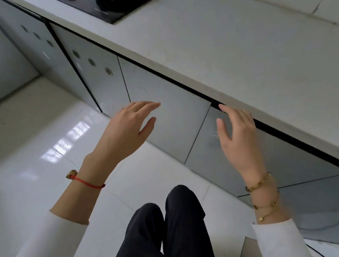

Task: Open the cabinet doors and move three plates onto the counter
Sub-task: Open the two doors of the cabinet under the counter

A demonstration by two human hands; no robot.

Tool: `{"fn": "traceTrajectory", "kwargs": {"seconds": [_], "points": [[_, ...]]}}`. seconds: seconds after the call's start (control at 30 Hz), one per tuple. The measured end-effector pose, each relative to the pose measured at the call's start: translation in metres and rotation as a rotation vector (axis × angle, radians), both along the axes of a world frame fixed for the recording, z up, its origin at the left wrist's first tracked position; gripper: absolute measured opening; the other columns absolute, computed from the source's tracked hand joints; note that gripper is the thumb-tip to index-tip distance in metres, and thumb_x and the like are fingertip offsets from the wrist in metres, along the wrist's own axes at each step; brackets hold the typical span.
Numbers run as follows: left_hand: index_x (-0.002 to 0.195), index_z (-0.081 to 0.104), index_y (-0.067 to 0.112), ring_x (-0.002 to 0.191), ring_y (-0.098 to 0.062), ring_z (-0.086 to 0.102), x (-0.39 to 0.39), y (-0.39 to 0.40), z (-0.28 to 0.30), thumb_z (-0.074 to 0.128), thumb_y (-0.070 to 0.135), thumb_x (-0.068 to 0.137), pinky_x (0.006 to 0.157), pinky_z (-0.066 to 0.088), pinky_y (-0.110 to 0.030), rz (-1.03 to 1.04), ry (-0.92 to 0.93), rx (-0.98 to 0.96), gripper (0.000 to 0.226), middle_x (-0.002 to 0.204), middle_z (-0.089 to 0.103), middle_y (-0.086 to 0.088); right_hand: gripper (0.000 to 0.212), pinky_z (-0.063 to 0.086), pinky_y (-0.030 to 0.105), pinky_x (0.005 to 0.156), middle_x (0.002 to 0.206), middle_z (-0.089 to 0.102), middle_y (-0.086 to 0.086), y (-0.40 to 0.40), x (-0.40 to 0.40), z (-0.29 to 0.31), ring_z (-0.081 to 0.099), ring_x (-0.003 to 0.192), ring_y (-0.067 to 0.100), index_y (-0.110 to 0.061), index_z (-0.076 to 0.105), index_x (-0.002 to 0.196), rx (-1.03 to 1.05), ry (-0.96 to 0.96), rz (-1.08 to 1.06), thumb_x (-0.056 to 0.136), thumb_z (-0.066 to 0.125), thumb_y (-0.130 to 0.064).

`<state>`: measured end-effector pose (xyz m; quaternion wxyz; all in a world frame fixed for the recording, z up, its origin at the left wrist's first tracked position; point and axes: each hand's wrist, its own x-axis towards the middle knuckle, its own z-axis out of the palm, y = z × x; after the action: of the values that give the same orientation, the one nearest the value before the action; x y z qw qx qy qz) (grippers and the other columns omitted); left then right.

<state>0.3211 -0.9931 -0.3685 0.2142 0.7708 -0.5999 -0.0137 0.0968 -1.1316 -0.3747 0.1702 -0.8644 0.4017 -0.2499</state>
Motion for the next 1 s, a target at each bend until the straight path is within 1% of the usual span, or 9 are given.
{"fn": "traceTrajectory", "kwargs": {"seconds": [0.1, 0.27, 0.37, 0.57, 0.8, 0.83, 0.87, 0.97, 1.0], "points": [[0.137, 0.052, 0.019, 0.122, -0.018, 0.055, 0.006, -0.007, -0.05, 0.049, 0.025, 0.1, 0.097, 0.042, -0.028, -0.021, -0.035, -0.028, 0.038, 0.134, 0.06, 0.003, 0.036, 0.034, 0.03, 0.109, 0.128, 0.058, 0.006, -0.006, 0.002, -0.046, 0.046, 0.124, 0.021, -0.009, 0.052, 0.132, -0.076, -0.016, -0.003, 0.099, 0.047, -0.021], [0.139, 0.051, 0.017, 0.125, -0.02, 0.053, 0.014, -0.022, -0.114, 0.047, 0.025, 0.1, 0.103, 0.043, -0.035, -0.08, -0.103, -0.081, 0.04, 0.136, 0.058, 0.002, 0.035, 0.038, 0.04, 0.108, 0.124, 0.06, 0.007, -0.015, 0.007, -0.108, 0.048, 0.122, 0.026, -0.009, 0.053, 0.13, -0.19, -0.022, -0.004, 0.098, 0.047, -0.021], [0.139, 0.051, 0.017, 0.127, -0.021, 0.053, 0.015, -0.033, -0.139, 0.046, 0.026, 0.101, 0.104, 0.043, -0.038, -0.109, -0.156, -0.128, 0.04, 0.137, 0.057, 0.001, 0.034, 0.037, 0.04, 0.108, 0.124, 0.06, 0.007, -0.02, 0.012, -0.13, 0.047, 0.122, 0.026, -0.009, 0.054, 0.129, -0.261, -0.052, -0.019, 0.098, 0.048, -0.022], [0.139, 0.051, 0.018, 0.127, -0.019, 0.052, 0.015, -0.059, -0.165, 0.045, 0.027, 0.101, 0.104, 0.041, -0.037, -0.165, -0.238, -0.248, 0.04, 0.137, 0.057, 0.003, 0.035, 0.038, 0.041, 0.108, 0.126, 0.059, 0.007, -0.024, 0.019, -0.155, 0.045, 0.126, 0.025, -0.008, 0.053, 0.129, -0.378, -0.079, -0.046, 0.098, 0.047, -0.023], [0.138, 0.051, 0.02, 0.124, -0.018, 0.052, 0.009, -0.087, -0.16, 0.046, 0.028, 0.099, 0.102, 0.04, -0.035, -0.198, -0.267, -0.347, 0.04, 0.134, 0.058, 0.005, 0.035, 0.038, 0.04, 0.107, 0.125, 0.06, 0.007, -0.027, 0.025, -0.155, 0.047, 0.124, 0.026, -0.008, 0.055, 0.129, -0.468, -0.088, -0.069, 0.098, 0.048, -0.023], [0.137, 0.053, 0.02, 0.122, -0.018, 0.053, 0.007, -0.092, -0.159, 0.047, 0.028, 0.099, 0.101, 0.041, -0.035, -0.193, -0.222, -0.361, 0.039, 0.132, 0.06, 0.005, 0.035, 0.038, 0.04, 0.107, 0.125, 0.06, 0.007, -0.027, 0.025, -0.153, 0.048, 0.124, 0.026, -0.008, 0.055, 0.129, -0.477, -0.088, -0.072, 0.098, 0.049, -0.023], [0.135, 0.055, 0.02, 0.116, -0.017, 0.056, 0.004, -0.097, -0.157, 0.048, 0.027, 0.099, 0.098, 0.044, -0.035, -0.188, -0.125, -0.388, 0.038, 0.128, 0.062, 0.005, 0.035, 0.038, 0.041, 0.107, 0.126, 0.06, 0.007, -0.028, 0.026, -0.152, 0.048, 0.124, 0.026, -0.008, 0.055, 0.129, -0.483, -0.088, -0.076, 0.097, 0.049, -0.023], [0.123, 0.065, 0.019, 0.093, -0.008, 0.064, -0.004, -0.112, -0.148, 0.053, 0.022, 0.096, 0.084, 0.052, -0.023, -0.13, 0.343, -0.492, 0.03, 0.111, 0.069, 0.006, 0.036, 0.038, 0.042, 0.107, 0.126, 0.06, 0.008, -0.027, 0.028, -0.146, 0.048, 0.124, 0.027, -0.007, 0.055, 0.129, -0.507, -0.079, -0.085, 0.097, 0.049, -0.022], [0.12, 0.067, 0.02, 0.089, -0.007, 0.066, -0.005, -0.117, -0.144, 0.054, 0.021, 0.096, 0.082, 0.053, -0.021, -0.097, 0.492, -0.5, 0.027, 0.107, 0.071, 0.006, 0.036, 0.038, 0.042, 0.107, 0.126, 0.06, 0.009, -0.027, 0.028, -0.144, 0.048, 0.124, 0.028, -0.007, 0.055, 0.129, -0.518, -0.075, -0.088, 0.097, 0.049, -0.022]]}}
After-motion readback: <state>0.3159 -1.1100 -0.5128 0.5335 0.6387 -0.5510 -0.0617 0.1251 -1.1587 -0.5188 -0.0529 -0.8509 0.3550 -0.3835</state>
